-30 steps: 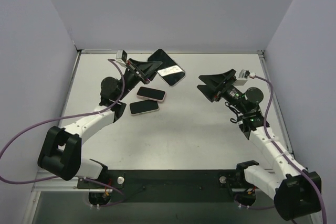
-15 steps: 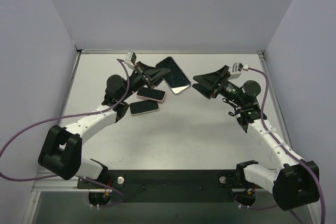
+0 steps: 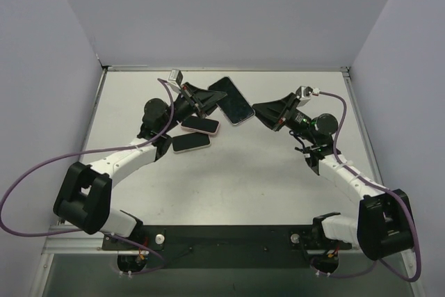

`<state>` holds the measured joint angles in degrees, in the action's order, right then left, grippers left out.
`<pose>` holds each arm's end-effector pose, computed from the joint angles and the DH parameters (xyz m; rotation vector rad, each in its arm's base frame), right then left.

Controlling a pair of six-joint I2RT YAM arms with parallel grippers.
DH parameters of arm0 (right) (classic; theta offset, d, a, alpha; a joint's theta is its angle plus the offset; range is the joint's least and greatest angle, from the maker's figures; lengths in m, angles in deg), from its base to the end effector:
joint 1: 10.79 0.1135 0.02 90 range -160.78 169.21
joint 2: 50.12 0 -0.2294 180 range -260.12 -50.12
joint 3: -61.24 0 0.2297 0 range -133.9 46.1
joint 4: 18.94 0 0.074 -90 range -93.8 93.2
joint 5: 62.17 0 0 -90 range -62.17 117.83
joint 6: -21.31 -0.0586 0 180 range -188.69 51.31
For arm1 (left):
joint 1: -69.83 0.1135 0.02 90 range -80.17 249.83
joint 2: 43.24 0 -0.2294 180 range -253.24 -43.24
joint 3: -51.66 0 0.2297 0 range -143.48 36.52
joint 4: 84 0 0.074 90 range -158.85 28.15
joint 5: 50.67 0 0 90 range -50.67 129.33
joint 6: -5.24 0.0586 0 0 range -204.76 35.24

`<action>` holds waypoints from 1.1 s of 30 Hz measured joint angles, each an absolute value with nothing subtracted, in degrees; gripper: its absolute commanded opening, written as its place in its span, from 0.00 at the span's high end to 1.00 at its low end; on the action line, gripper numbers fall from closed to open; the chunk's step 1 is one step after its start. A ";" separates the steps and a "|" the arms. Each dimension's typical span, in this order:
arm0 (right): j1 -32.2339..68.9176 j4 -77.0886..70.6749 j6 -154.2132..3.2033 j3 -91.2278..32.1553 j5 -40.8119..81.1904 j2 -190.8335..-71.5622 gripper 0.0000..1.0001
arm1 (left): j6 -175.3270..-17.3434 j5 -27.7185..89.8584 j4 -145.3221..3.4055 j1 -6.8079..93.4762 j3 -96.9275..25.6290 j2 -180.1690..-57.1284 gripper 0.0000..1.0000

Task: Take the phone out of the phone case
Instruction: Remove the phone case from the phone.

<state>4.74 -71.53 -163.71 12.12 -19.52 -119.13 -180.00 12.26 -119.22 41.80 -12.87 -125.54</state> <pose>0.2289 0.1083 0.3110 0.0260 1.4946 2.0450 0.2773 -0.1779 0.3086 -0.4388 1.5883 -2.0564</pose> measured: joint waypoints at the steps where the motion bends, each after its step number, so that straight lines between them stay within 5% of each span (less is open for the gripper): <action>1: 4.81 -72.49 -164.74 12.43 -19.48 -119.65 0.84 | -179.87 12.26 -119.07 41.82 -12.87 -125.74 1.00; 6: 5.16 -74.45 -166.40 12.89 -18.87 -120.03 1.00 | -180.08 12.26 -119.31 41.85 -12.87 -126.24 1.00; 21: 9.03 -83.92 -178.10 17.24 -7.44 -126.30 1.00 | -181.51 13.90 -127.68 42.81 -12.87 -131.32 1.00; 33: 14.10 -77.27 -178.18 20.60 -7.83 -132.14 1.00 | -185.18 15.37 -137.06 40.64 -21.61 -131.40 1.00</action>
<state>14.10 -77.27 -178.18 20.60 -7.83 -132.14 -185.18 15.37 -137.06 40.64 -21.61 -131.40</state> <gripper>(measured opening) 0.001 0.222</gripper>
